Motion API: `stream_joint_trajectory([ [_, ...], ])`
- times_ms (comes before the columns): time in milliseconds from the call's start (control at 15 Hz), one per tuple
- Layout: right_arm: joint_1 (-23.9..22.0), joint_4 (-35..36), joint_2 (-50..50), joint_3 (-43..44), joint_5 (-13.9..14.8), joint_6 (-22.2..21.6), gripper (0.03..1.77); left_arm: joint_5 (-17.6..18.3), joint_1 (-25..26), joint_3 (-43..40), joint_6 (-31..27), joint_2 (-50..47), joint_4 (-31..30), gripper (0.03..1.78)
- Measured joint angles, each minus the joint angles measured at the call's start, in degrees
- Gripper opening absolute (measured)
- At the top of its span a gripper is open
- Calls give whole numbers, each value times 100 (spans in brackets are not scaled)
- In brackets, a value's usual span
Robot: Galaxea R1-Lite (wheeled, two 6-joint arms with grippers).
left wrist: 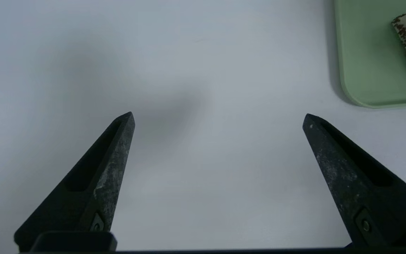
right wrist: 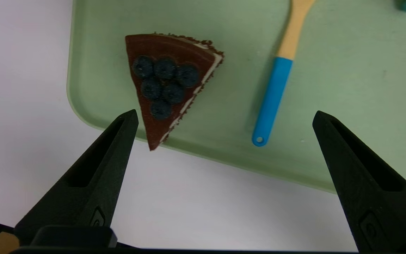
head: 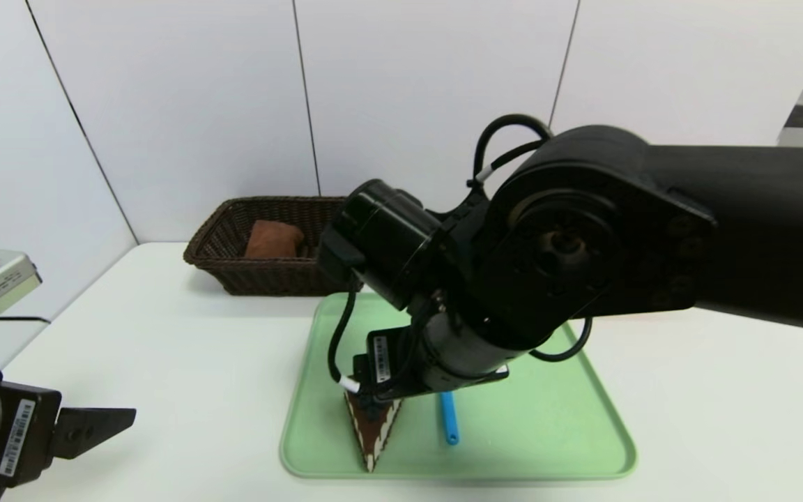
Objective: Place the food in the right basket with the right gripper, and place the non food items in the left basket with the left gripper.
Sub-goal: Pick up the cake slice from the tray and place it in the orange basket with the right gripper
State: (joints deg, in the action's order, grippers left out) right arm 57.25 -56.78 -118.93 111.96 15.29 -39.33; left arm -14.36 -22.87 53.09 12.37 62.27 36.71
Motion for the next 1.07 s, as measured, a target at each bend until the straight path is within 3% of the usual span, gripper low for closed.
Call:
stream_joint_trajectory([
  [400,199,675,-461,4,-16,-4,171,20,2,-508,-9,-419,-27,169],
  [1067,217,894,-957,2,30,9,171,23,2,-572,-24,-469,-72,169],
])
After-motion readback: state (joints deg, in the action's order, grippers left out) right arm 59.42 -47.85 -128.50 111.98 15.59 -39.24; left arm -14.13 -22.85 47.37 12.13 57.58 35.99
